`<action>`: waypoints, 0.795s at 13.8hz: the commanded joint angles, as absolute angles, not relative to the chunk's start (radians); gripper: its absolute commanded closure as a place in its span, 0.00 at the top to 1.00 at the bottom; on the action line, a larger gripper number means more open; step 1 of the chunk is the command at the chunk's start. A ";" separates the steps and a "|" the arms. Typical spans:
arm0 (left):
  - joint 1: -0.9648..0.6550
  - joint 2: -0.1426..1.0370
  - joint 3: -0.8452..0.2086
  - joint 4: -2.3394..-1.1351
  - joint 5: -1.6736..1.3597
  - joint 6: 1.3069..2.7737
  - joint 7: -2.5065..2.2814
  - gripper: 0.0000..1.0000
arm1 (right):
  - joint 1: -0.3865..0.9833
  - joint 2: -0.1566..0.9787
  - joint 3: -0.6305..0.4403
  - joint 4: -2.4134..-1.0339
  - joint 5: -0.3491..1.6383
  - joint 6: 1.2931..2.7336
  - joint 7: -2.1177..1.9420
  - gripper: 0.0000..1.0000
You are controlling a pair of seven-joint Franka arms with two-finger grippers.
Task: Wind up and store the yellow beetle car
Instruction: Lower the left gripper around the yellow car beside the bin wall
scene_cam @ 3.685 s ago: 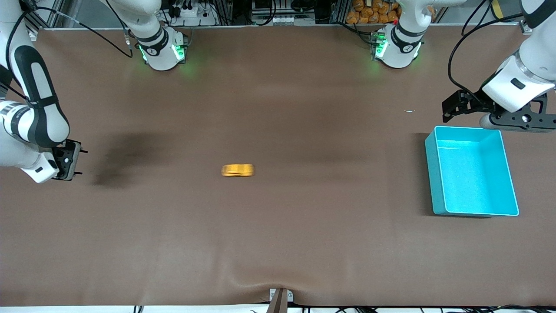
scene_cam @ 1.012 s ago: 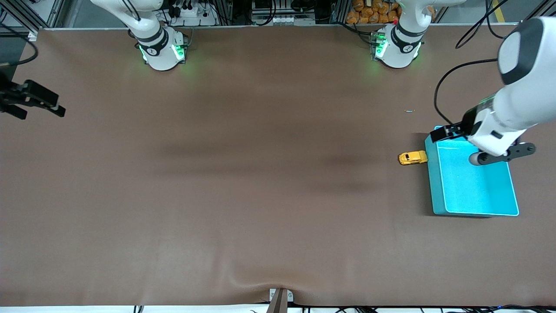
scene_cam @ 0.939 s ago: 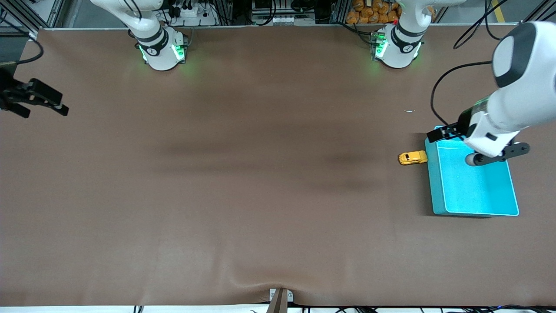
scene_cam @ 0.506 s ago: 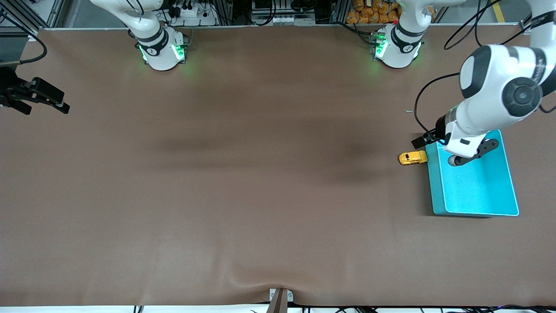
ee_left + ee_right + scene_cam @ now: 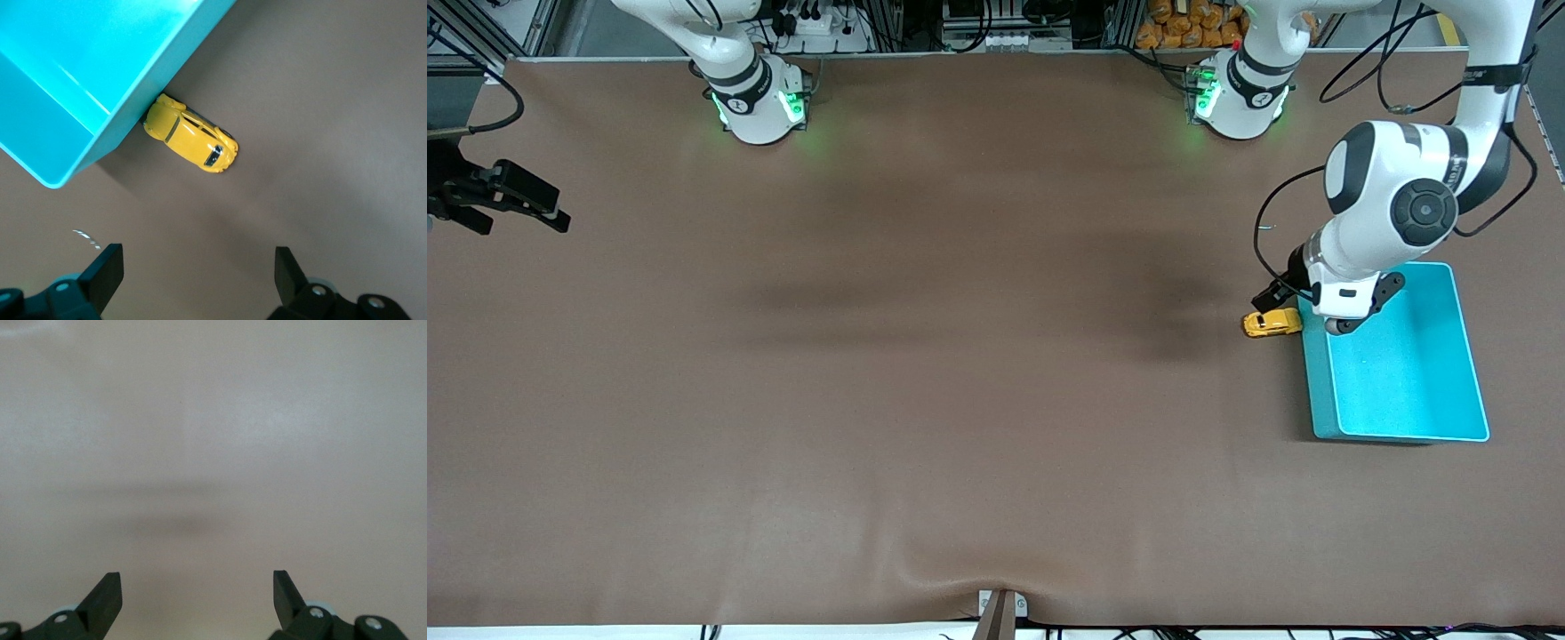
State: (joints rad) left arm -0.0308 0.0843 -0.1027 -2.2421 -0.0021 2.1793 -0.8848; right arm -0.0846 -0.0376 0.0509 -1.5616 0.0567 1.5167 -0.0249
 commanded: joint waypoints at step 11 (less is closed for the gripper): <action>0.097 0.241 -0.109 -2.313 -0.023 2.514 -1.147 1.00 | -0.098 -0.043 0.055 -1.559 0.057 1.463 -0.112 1.00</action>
